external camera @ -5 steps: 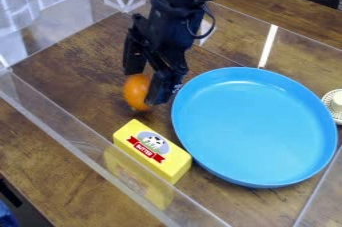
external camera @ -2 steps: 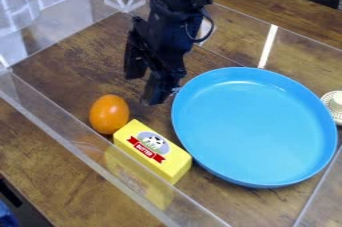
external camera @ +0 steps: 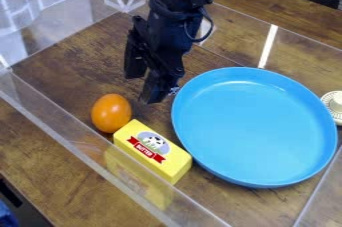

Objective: Remove the orange ball from inside the blue tray and put it on the table

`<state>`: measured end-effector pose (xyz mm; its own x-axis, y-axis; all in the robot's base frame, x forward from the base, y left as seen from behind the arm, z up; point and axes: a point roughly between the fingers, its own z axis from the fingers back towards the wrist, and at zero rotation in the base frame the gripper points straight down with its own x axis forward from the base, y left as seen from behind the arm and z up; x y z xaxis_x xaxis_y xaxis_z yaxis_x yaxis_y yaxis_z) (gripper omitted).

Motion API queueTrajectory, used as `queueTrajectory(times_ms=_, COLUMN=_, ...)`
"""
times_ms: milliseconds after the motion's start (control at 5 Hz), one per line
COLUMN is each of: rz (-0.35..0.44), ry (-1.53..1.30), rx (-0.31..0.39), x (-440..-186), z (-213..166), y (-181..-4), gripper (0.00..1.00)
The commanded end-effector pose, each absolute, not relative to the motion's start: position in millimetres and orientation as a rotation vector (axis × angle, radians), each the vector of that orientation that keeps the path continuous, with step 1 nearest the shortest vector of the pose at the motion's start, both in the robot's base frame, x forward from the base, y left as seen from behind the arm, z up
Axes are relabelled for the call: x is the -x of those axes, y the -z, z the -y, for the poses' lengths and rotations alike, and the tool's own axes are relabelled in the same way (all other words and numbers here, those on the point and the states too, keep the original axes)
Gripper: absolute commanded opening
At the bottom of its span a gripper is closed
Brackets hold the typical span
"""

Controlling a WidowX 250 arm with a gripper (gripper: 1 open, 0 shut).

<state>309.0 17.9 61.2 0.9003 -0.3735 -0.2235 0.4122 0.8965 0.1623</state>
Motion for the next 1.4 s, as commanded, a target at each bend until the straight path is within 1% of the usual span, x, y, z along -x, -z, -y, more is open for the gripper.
queueTrajectory(times_ms=0, rz=-0.122, ry=0.378, rx=-0.222, x=-314.2, z=-28.7, y=-78.5, gripper=1.0)
queueTrajectory(times_ms=200, rz=-0.118, ry=0.382, rx=-0.223, x=-314.2, z=-31.1, y=-78.8, gripper=1.0)
queueTrajectory(times_ms=600, rz=-0.116, ry=0.376, rx=-0.214, x=-309.8, z=-39.2, y=-59.8, gripper=1.0)
queueTrajectory(times_ms=1200, rz=-0.134, ry=0.346, rx=-0.195, x=-303.6, z=-50.1, y=-30.8, gripper=1.0)
